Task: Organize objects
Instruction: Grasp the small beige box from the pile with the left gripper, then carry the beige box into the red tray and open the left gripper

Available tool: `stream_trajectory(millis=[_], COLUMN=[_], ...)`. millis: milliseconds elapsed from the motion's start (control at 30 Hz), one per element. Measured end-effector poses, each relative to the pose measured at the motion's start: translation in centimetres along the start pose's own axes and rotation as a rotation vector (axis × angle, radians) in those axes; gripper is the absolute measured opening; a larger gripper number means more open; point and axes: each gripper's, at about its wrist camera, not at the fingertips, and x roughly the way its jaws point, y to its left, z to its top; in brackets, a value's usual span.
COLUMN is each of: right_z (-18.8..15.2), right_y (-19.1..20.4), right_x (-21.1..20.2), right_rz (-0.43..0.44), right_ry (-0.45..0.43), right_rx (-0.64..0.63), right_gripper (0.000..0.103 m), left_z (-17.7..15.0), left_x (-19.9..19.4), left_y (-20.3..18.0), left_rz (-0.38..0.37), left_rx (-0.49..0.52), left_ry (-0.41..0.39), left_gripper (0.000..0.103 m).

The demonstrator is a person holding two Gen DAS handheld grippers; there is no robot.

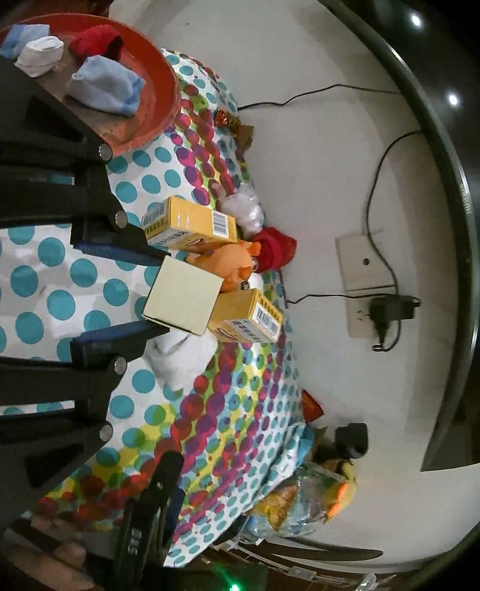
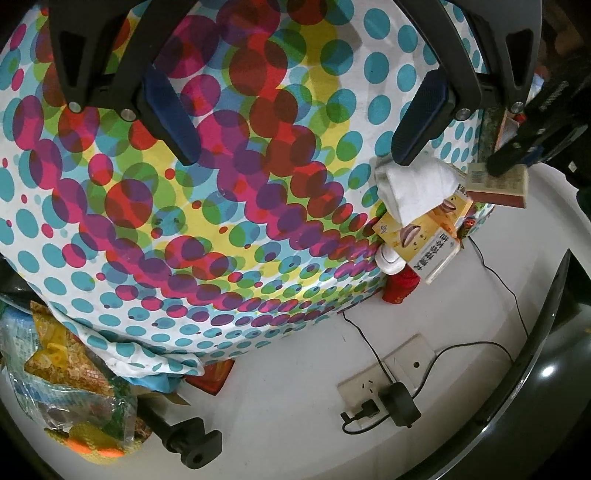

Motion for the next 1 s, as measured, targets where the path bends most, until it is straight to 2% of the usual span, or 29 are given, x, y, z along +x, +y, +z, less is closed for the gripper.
stream_trajectory(millis=[367,667,833,1000], right_z=[-0.1,0.0,0.0,-0.1], right_y=[0.1,0.4,0.5,0.6], right_x=[0.2,0.3,0.4,0.4], right_rz=[-0.015,-0.017,-0.018,-0.021], right_ry=[0.004,0.004,0.005,0.008], right_rx=[-0.011,-0.01,-0.012,-0.018], right_gripper=[0.103,0.103,0.103,0.103], left_z=[0.1,0.9,-0.3,-3.1], left_x=[-4.1,-9.5,-11.9,-13.3], left_y=[1.4,5.8,9.1,12.3], left_rz=[0.019,0.057,0.098,0.136], left_rx=[-0.02,-0.083,-0.134,-0.168], left_ry=[-0.051,-0.109,-0.125,-0.107], left_gripper=[0.03,0.03,0.03,0.03])
